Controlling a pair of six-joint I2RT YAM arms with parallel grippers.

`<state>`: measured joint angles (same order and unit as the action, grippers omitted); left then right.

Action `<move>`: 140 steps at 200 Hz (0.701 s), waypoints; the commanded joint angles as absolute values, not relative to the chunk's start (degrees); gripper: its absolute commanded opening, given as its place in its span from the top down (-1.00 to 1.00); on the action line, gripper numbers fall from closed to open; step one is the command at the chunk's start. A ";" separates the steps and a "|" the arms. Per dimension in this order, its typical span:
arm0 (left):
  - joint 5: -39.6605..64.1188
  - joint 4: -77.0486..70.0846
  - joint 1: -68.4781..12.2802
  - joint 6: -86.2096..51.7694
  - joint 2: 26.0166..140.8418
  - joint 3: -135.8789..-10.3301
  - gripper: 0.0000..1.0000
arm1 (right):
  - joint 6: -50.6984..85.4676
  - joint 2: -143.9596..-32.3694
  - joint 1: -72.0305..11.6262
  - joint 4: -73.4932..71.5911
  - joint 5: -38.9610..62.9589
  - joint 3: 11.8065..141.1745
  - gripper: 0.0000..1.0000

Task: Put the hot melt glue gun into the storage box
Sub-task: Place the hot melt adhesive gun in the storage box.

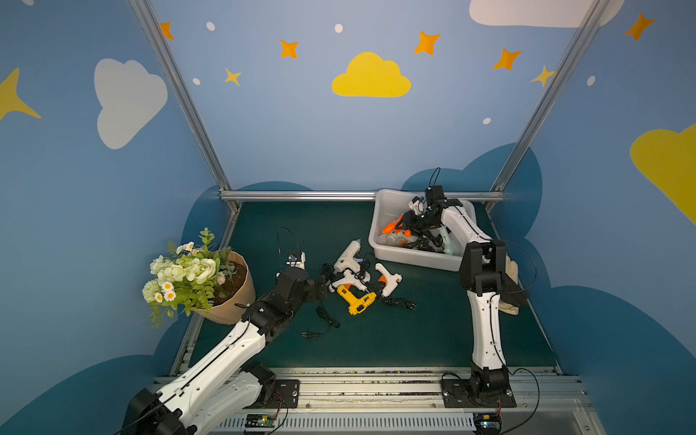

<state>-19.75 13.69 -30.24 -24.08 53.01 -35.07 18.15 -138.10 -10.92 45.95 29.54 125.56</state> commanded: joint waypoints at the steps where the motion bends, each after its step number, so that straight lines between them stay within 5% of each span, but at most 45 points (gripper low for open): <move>1: -19.16 13.97 -29.80 -24.83 52.25 -34.59 -1.00 | 16.21 -132.22 -10.51 49.19 24.84 125.03 -0.26; 70: -20.63 14.12 -27.99 -29.18 49.68 -32.29 -1.00 | 14.61 -115.77 -13.25 46.59 16.39 110.59 -0.34; 140: -21.36 13.80 -25.10 -37.28 47.57 -28.47 -1.00 | 9.59 -99.57 -33.65 40.96 0.11 92.07 -0.35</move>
